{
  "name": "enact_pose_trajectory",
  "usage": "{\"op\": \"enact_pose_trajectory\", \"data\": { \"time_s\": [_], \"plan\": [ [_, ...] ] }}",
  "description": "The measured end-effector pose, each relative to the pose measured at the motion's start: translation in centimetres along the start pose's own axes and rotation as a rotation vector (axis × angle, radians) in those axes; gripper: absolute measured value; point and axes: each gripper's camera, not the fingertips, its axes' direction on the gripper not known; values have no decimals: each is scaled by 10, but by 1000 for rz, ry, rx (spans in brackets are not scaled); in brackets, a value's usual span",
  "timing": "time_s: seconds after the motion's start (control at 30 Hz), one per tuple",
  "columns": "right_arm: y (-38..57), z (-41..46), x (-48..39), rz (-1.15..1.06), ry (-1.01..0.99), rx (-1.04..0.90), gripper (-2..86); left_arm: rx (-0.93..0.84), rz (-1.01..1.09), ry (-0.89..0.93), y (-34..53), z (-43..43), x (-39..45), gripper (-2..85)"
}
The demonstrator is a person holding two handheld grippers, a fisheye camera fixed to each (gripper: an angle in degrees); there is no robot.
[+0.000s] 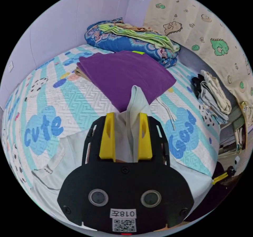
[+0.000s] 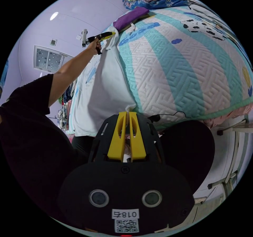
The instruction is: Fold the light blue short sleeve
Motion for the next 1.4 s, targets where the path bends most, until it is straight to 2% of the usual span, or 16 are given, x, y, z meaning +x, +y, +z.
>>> {"op": "enact_pose_trajectory", "data": {
  "time_s": [0.13,0.33,0.77,0.9,1.1,1.23,1.37,1.4],
  "plan": [
    [-1,-1,-3,4,0,4,5,20,16,-64,3,-18,2,44],
    [2,-7,-13,-8,13,32,6,-21,66,-130,-5,-47,7,9],
    [3,-12,-26,-37,36,69,6,-75,94,-290,3,-67,15,-8],
    [3,-11,-27,-43,39,66,5,-66,115,-245,11,-70,10,-9],
    [2,-9,-27,-39,31,69,5,-39,40,-228,27,-60,-8,4],
    [3,-6,-24,-32,22,62,6,-64,-3,-105,34,-37,-27,122],
    [1,-2,-22,-24,18,53,6,-61,-29,-77,43,-18,-35,123],
    [1,-1,-21,-24,18,52,6,-54,-35,-70,47,-14,-35,95]
  ]
}}
